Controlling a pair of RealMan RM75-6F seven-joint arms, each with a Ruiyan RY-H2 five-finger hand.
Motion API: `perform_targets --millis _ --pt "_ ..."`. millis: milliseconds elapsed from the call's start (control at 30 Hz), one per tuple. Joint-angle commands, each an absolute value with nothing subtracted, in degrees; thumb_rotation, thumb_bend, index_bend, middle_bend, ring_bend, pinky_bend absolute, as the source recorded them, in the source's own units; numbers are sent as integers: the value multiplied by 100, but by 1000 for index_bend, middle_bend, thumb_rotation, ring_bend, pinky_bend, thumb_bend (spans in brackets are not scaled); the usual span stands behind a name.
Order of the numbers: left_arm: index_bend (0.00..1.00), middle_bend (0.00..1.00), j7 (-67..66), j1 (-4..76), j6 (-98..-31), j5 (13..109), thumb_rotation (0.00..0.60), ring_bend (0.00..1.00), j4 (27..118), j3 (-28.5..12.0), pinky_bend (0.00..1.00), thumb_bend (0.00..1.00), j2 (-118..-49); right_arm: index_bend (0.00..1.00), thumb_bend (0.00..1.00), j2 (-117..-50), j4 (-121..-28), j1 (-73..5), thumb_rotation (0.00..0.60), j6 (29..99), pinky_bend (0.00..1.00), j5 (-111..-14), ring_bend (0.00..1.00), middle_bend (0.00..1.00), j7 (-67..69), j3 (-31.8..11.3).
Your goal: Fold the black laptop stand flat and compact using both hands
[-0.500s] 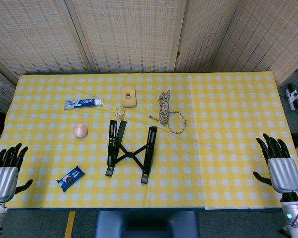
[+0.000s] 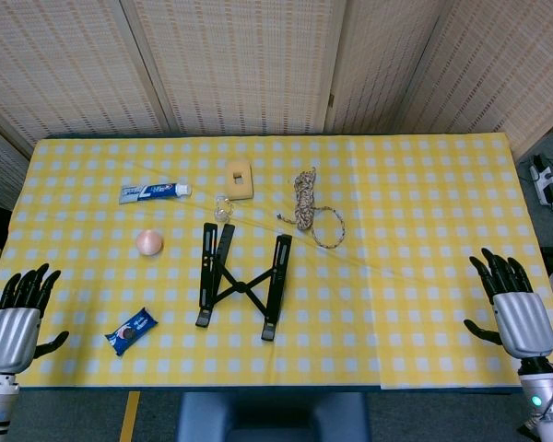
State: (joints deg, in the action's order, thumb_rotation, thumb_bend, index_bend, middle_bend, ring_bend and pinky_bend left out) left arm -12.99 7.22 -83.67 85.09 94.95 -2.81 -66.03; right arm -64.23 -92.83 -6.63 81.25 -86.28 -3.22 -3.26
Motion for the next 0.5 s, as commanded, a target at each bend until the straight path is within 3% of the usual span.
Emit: perform_targets --millis 33,500 --pt "56 0 -1270 763 -8335 8571 600 0 9538 -270 0 201 -6586 0 183 -6337 -9317 -822 600 7870 0 -8748 11 0 49 -286" --pt "80 16 -703 1400 -7609 8712 600 5 9675 -442 0 204 -6494 0 183 -6378 -9433 -1998 600 6361 0 -9129 20 0 1843 -295"
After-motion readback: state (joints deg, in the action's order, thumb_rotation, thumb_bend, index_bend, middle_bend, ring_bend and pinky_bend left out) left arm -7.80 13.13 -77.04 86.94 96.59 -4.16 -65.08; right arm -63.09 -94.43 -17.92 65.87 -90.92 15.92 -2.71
